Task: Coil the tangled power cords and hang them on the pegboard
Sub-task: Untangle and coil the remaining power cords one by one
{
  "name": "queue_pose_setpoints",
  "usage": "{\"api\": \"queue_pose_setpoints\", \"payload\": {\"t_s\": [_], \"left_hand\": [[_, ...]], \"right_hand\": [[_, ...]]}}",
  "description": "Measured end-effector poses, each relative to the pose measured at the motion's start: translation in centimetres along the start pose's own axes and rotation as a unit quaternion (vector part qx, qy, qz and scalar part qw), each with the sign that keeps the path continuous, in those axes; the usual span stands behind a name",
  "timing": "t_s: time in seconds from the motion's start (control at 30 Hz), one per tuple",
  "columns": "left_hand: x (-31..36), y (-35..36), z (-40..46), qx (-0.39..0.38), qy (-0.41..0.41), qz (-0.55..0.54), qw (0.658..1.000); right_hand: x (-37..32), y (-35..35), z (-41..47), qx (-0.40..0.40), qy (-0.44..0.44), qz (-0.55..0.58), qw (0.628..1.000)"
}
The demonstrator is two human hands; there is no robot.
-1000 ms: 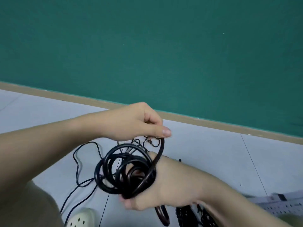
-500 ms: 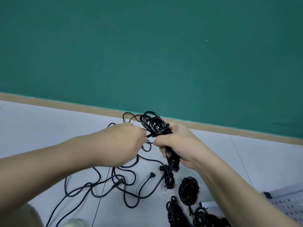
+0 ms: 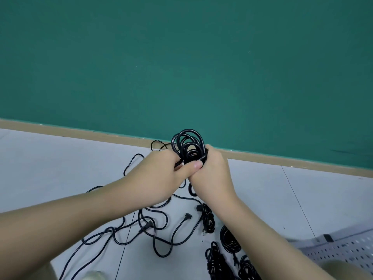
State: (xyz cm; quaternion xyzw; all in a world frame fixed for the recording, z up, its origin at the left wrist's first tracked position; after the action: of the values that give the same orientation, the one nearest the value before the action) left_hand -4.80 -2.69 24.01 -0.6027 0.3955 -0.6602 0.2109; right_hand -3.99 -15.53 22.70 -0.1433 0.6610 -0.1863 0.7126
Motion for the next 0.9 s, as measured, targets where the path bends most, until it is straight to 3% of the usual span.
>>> {"api": "queue_pose_setpoints", "payload": {"t_s": [0.07,0.23,0.4,0.73,0.9], "left_hand": [[0.3,-0.7,0.3,0.017,0.011,-0.017,1.000],[1.4,-3.0,0.5,0.027,0.037,-0.091,0.995],[2.4,-3.7,-0.1,0.020,0.048,-0.072,0.996],[2.8,-3.0,0.0,0.032,0.027,-0.065,0.997],[2.4,-3.5,0.3,0.050,0.027,-0.074,0.996]], "right_hand": [[-0.7,-0.2,0.1,-0.005,-0.010,-0.001,1.000],[-3.4,-1.7,-1.0,-0.112,-0.060,0.052,0.991],[-3.5,-2.1,-1.4,-0.191,-0.042,0.049,0.979],[-3.1,-2.0,-1.6,-0.125,-0.029,0.019,0.992],[-4.0,-2.2,-2.1,-0.179,-0.081,0.003,0.981]]}}
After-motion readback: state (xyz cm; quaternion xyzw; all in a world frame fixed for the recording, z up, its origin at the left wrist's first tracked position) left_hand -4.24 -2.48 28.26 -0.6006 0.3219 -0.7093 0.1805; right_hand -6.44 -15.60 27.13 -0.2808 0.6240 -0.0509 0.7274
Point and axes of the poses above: each hand's wrist, its own z-axis towards the middle knuckle, its own y-axis out of the palm, x = y × z, the point moved 7 cm from there along z, towards the middle knuckle, and after that the axes turned 2 degrees about z, right-handed, at the moved point
